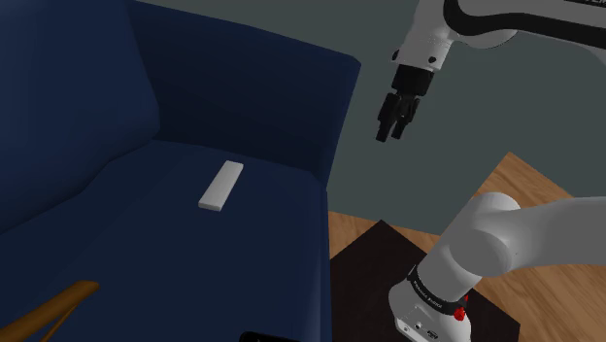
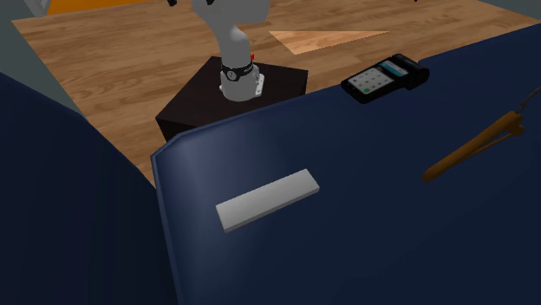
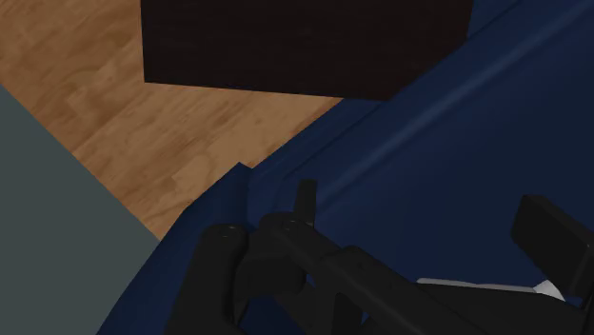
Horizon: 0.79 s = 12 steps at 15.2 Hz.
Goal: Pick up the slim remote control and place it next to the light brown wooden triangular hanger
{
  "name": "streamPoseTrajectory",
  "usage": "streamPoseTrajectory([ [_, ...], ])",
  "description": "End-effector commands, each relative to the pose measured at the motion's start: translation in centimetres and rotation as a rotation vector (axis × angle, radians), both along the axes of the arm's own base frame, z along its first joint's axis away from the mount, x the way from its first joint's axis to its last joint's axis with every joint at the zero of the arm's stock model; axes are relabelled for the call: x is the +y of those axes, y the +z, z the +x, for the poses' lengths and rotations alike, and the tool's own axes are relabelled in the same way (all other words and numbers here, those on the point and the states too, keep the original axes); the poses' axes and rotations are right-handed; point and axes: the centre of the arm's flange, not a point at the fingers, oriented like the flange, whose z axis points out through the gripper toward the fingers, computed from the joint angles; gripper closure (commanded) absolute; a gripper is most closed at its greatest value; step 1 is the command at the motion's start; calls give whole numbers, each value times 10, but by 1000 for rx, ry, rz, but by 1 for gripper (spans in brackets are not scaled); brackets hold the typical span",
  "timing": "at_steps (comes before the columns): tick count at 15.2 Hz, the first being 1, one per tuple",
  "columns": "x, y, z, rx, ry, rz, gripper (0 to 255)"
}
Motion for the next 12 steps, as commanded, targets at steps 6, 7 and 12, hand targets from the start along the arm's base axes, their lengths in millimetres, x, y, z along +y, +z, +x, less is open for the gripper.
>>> streamPoseTrajectory([
  [6, 54, -28, 26, -7, -102, -19, 0],
  [7, 64, -34, 32, -9, -122, -23, 0],
  [12, 114, -62, 64, -16, -224, -41, 0],
])
